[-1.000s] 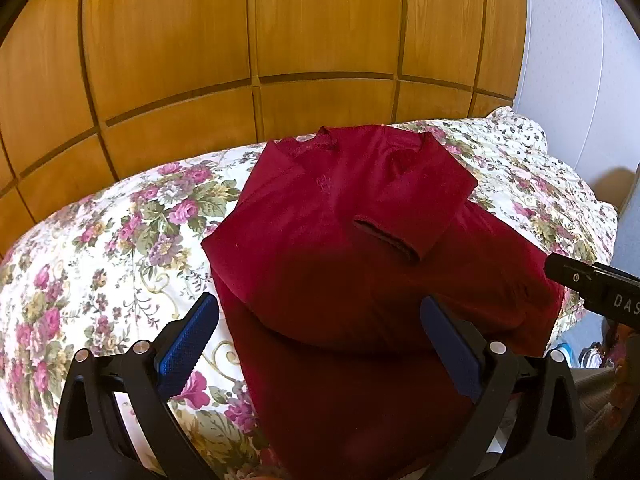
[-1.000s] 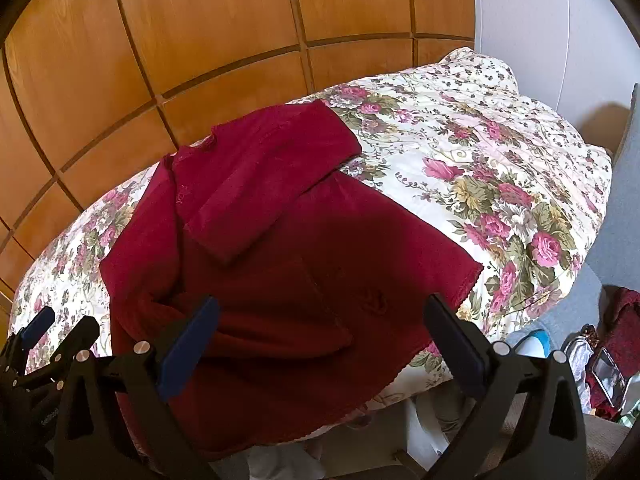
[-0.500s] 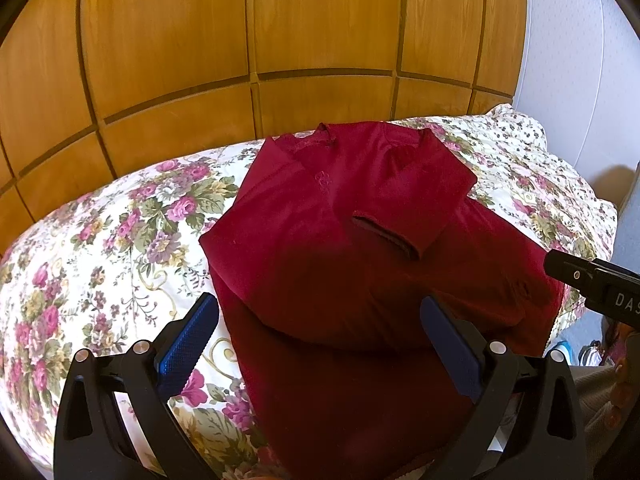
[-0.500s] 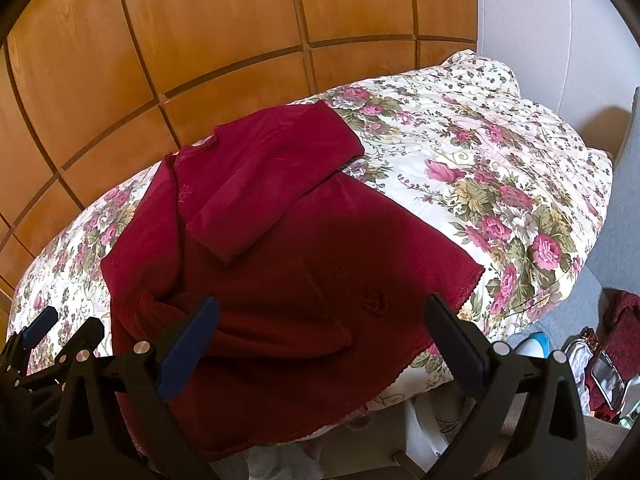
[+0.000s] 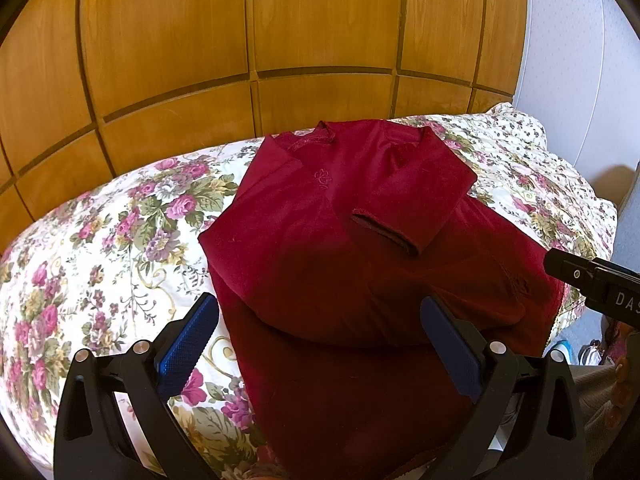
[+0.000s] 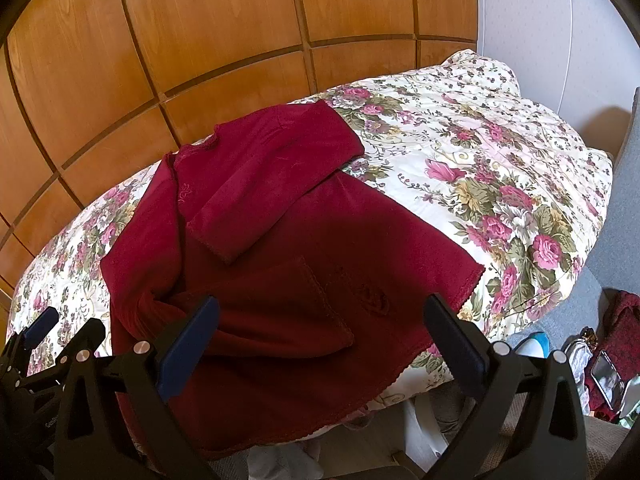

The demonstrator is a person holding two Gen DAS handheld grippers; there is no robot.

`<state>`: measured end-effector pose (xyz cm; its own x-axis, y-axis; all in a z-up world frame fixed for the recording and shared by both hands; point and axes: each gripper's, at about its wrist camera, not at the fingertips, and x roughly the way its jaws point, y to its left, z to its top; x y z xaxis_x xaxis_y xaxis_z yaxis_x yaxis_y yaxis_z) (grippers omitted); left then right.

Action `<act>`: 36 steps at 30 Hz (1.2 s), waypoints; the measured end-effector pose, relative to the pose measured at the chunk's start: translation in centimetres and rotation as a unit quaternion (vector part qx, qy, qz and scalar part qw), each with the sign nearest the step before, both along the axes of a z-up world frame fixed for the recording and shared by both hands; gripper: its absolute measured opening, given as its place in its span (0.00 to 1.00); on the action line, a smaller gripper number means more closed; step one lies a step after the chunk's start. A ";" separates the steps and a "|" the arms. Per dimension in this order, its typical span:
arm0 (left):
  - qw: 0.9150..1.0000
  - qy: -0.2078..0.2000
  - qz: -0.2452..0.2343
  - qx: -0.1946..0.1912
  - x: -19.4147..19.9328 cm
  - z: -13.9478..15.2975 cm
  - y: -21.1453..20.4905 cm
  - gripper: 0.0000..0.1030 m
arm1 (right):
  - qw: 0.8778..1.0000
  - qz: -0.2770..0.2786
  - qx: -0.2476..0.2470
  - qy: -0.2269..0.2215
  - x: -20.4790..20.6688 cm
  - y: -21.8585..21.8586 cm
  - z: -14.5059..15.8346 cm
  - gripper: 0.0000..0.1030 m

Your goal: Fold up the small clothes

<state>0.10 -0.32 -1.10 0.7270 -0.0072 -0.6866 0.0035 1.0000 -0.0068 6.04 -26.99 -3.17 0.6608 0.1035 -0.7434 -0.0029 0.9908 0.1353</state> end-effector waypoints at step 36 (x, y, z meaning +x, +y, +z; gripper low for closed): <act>0.999 0.030 -0.024 -0.024 2.4 -3.0 2.5 0.97 | 0.997 -0.052 0.009 0.048 3.4 -3.4 -0.6 0.98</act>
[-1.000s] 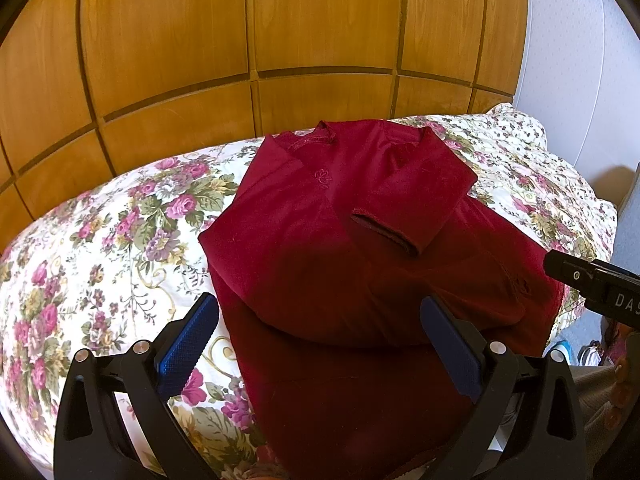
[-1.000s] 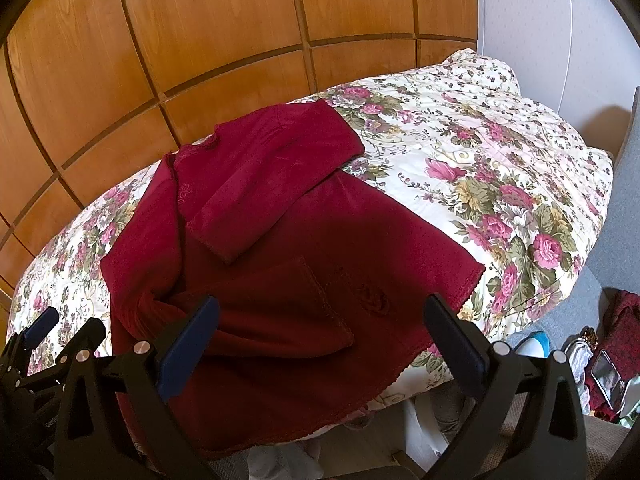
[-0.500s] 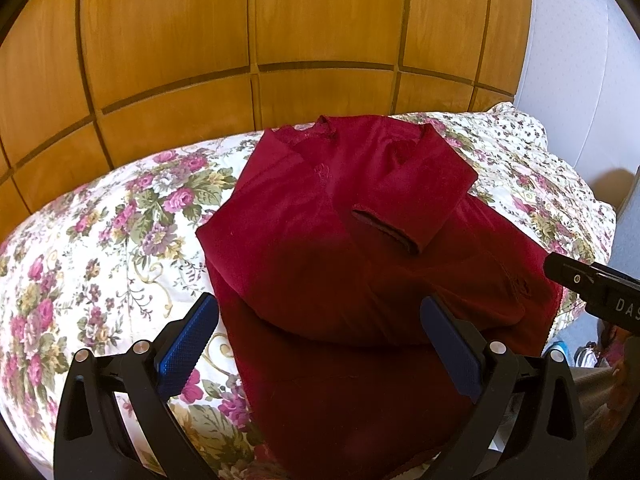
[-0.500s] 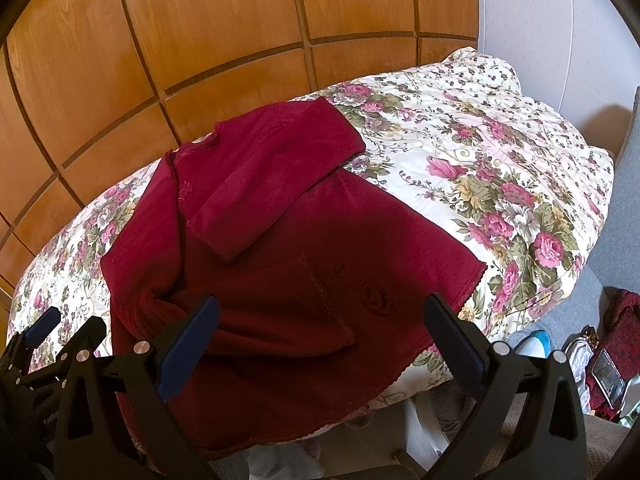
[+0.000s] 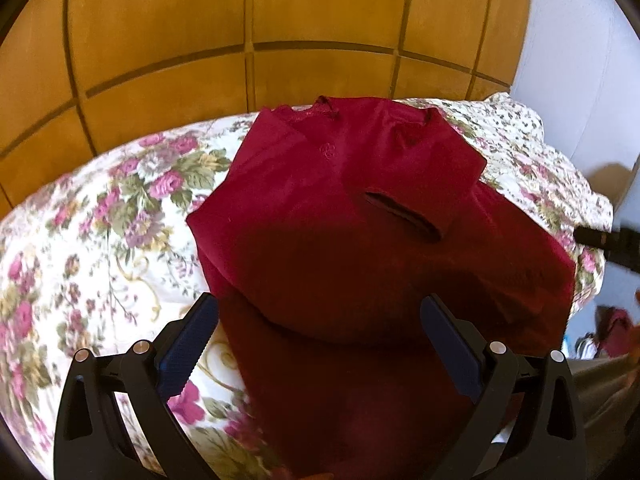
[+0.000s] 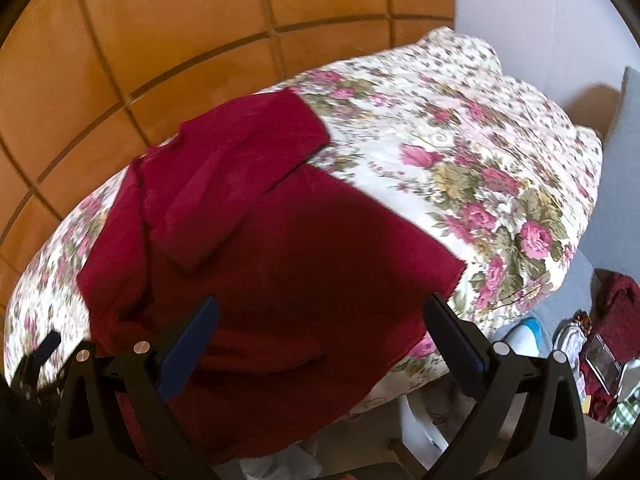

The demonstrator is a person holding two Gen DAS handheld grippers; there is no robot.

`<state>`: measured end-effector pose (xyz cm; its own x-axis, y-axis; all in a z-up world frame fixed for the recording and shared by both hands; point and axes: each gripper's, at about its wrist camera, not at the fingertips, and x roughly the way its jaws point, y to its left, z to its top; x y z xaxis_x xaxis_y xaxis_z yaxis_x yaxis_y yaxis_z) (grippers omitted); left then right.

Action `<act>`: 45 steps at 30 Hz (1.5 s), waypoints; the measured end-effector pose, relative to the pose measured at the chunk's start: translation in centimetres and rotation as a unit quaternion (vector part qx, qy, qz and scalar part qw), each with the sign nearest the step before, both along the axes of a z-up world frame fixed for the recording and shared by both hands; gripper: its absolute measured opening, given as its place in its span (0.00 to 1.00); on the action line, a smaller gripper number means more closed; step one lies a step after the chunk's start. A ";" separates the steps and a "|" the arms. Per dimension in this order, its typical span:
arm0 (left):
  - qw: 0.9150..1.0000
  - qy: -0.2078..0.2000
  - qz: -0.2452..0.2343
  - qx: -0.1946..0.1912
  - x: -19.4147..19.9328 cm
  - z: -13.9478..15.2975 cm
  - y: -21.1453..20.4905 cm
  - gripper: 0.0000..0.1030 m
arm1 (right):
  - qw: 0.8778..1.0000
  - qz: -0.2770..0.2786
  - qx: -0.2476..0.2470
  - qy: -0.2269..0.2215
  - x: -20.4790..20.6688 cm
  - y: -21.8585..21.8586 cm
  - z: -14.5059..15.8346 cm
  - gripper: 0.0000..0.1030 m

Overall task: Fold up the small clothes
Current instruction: 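Grasp the red top's hem with the left tool and lift it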

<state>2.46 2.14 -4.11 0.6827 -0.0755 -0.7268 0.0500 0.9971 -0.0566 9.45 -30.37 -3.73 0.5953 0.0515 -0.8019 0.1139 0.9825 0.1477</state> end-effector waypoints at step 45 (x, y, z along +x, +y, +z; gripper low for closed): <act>0.988 0.020 -0.004 -0.156 6.2 3.2 6.4 0.09 | 0.994 0.079 0.024 0.071 9.6 1.0 -1.6 0.98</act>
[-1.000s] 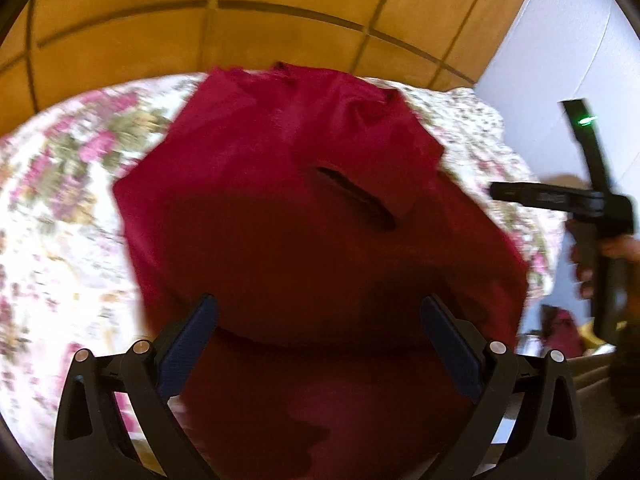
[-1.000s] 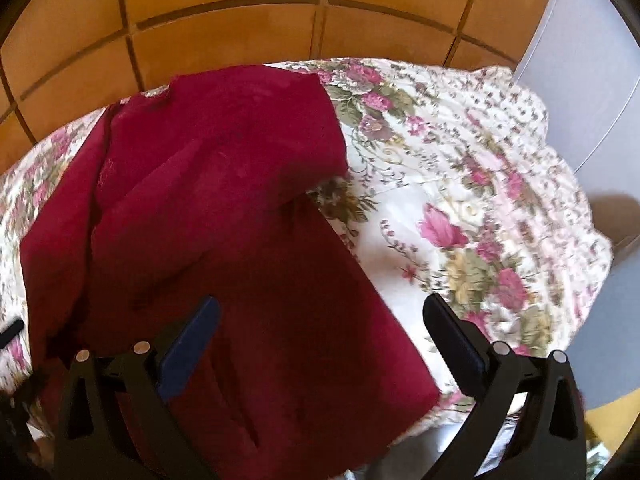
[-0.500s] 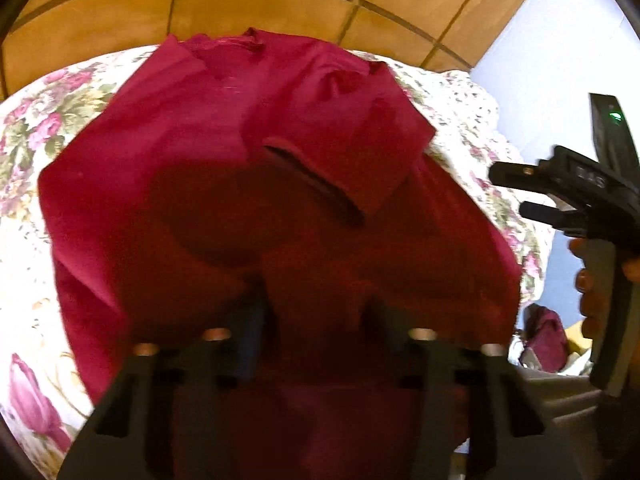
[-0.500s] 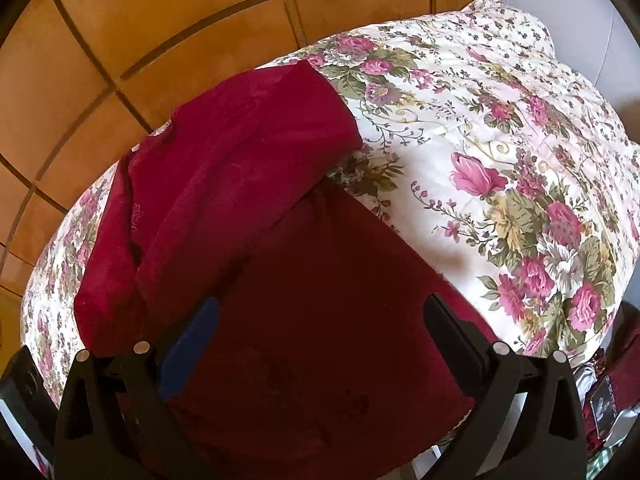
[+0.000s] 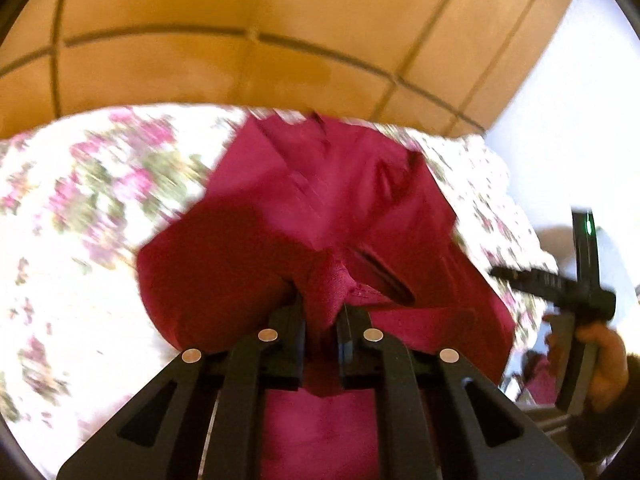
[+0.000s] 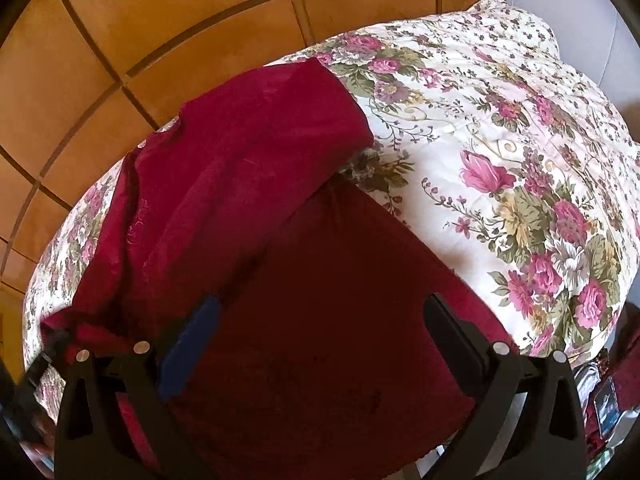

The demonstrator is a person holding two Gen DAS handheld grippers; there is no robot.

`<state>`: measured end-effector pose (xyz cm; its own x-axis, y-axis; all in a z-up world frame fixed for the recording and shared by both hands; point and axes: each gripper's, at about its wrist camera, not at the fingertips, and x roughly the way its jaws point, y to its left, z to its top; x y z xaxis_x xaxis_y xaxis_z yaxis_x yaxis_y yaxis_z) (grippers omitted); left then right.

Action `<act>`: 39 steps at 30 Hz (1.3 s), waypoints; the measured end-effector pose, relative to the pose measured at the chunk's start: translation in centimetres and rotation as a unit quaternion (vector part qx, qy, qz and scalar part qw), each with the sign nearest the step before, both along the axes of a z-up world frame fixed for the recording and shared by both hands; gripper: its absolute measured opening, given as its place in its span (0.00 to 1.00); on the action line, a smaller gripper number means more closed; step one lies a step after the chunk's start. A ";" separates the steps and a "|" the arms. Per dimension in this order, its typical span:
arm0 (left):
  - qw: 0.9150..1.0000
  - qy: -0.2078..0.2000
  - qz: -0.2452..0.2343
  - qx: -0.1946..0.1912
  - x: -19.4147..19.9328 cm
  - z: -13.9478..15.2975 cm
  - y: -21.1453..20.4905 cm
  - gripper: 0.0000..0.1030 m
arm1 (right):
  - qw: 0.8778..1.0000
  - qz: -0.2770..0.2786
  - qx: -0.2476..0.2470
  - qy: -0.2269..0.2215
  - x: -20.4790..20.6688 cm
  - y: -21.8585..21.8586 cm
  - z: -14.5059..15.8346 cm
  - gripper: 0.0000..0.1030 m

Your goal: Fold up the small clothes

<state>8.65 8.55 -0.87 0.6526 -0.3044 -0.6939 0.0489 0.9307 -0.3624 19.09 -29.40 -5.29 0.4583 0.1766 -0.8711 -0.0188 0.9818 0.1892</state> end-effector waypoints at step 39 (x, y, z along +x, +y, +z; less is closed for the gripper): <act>0.856 0.112 0.485 0.142 0.2 -7.9 35.0 0.45 | 0.996 -0.039 -0.043 0.065 2.7 -0.9 -5.8 0.98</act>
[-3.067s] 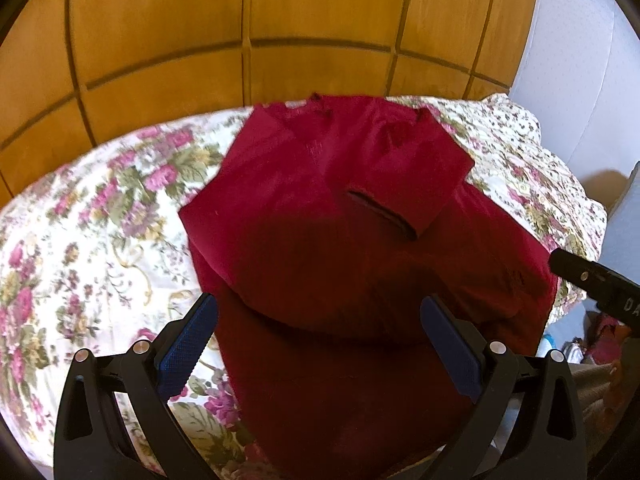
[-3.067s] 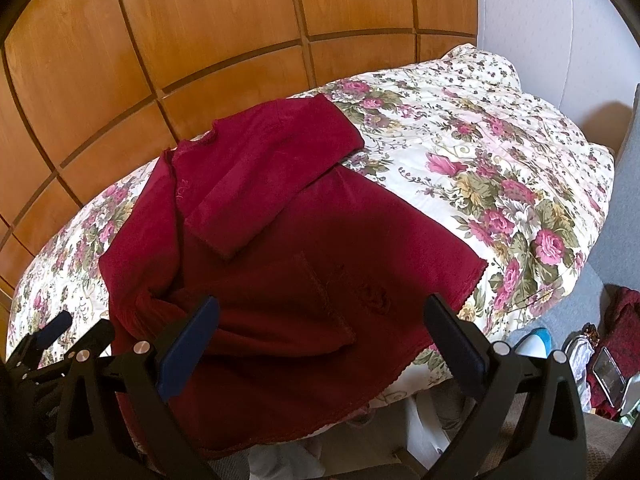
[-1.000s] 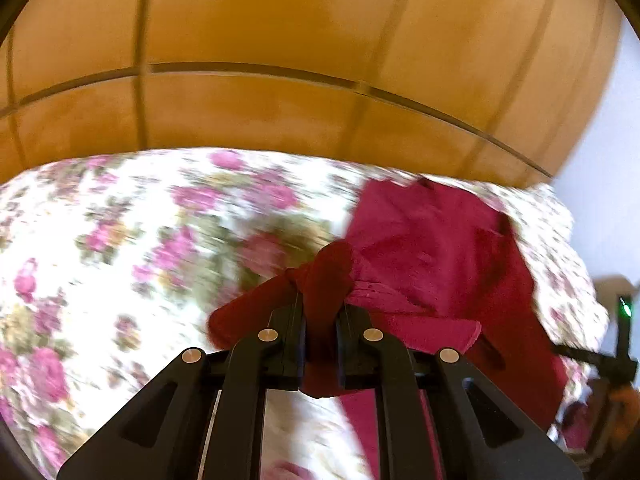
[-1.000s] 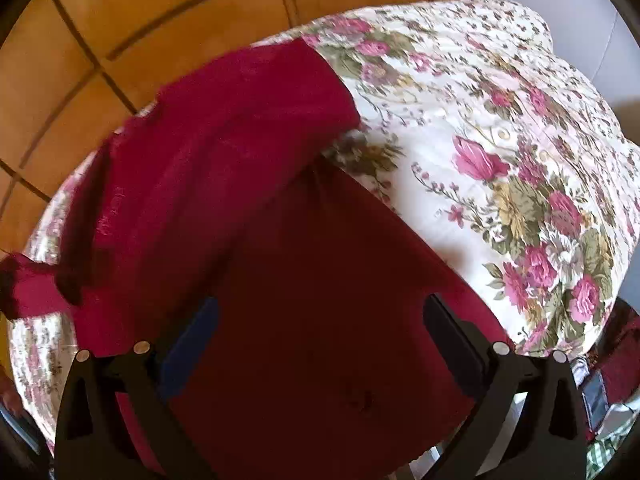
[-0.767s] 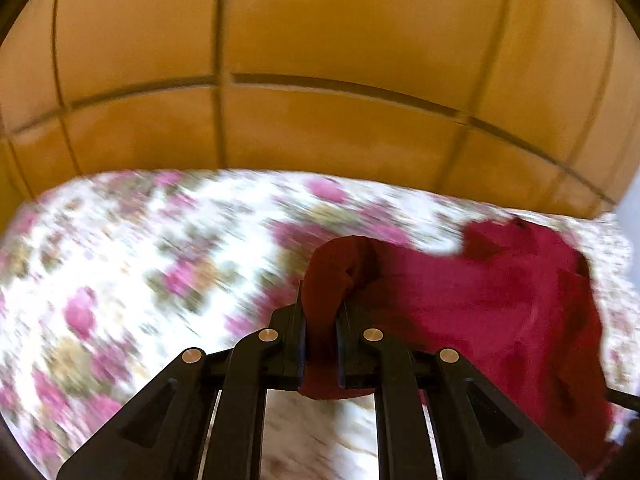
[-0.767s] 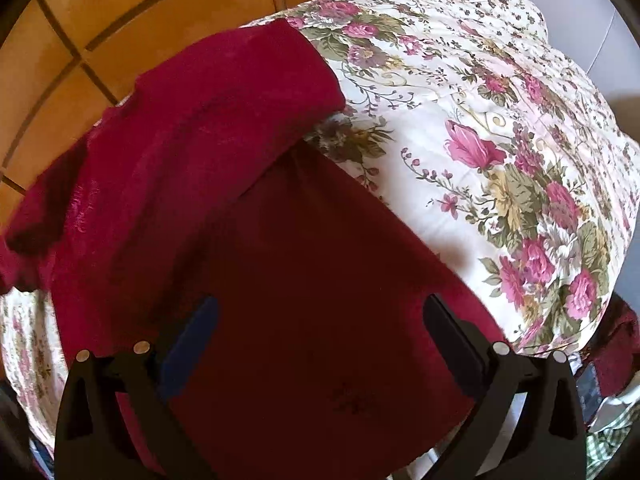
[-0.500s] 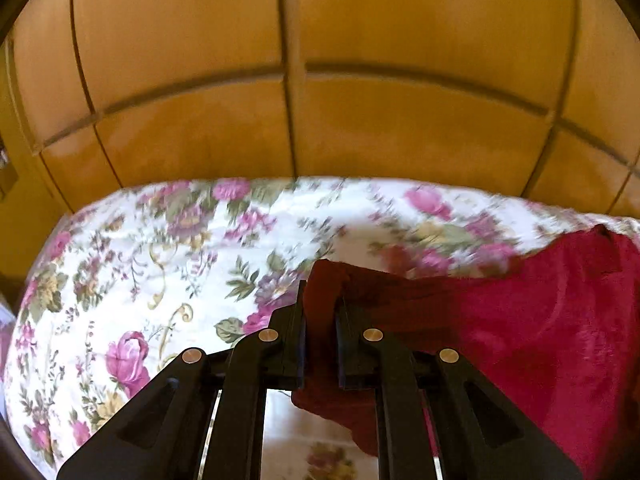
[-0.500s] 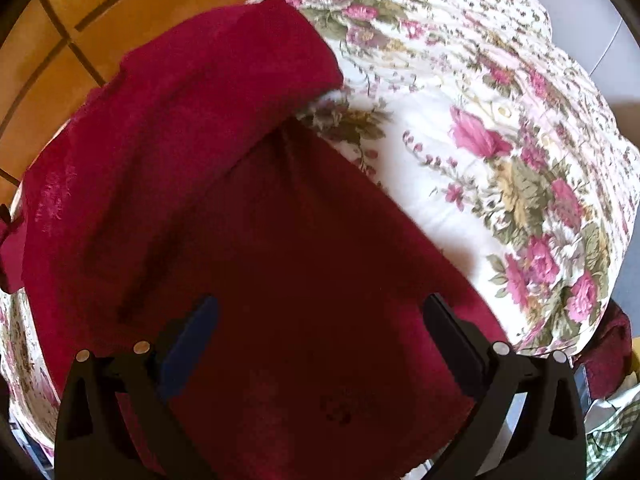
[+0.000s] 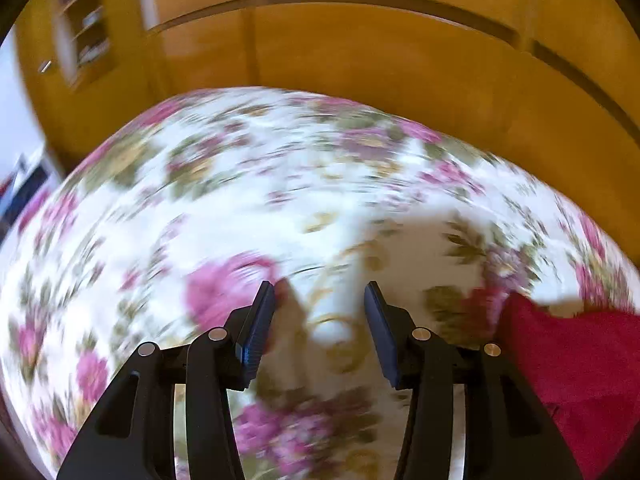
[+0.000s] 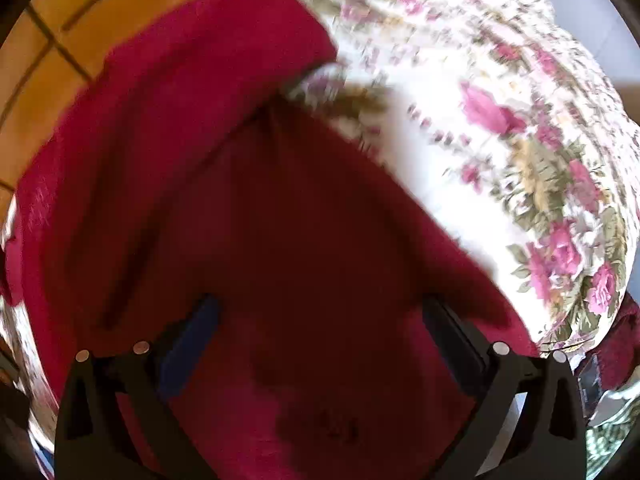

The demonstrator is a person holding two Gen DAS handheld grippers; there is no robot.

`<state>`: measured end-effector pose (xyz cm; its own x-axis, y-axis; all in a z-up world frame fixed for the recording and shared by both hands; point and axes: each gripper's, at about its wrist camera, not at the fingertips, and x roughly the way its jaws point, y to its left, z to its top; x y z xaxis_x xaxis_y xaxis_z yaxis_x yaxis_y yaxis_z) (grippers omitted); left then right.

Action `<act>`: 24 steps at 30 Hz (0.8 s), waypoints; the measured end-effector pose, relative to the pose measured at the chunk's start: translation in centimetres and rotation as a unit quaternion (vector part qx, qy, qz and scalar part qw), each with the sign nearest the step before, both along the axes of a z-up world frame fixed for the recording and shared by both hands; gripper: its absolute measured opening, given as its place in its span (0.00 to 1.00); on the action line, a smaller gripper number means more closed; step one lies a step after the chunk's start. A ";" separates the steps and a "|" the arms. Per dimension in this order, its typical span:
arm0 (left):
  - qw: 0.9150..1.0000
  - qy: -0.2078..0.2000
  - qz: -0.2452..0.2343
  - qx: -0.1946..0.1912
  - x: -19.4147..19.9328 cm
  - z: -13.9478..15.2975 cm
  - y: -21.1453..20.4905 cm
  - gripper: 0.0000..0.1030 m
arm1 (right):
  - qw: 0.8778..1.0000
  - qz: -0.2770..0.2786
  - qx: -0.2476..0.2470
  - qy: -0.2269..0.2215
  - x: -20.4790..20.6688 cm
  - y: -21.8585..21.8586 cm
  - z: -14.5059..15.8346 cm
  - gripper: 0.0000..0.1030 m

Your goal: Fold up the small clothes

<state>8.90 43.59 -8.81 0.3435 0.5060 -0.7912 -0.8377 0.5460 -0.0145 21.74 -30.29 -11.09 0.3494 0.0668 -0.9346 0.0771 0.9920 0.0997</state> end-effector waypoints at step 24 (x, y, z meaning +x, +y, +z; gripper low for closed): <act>0.907 -0.099 -0.401 -0.086 3.6 -0.6 -33.5 0.80 | 0.974 0.051 0.213 -0.051 5.2 3.1 1.0 0.11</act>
<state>12.51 10.10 -9.40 0.6900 -0.0944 -0.7177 -0.1449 0.9534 -0.2648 26.90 -27.17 -10.08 0.4106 0.4813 -0.7744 -0.0526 0.8604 0.5068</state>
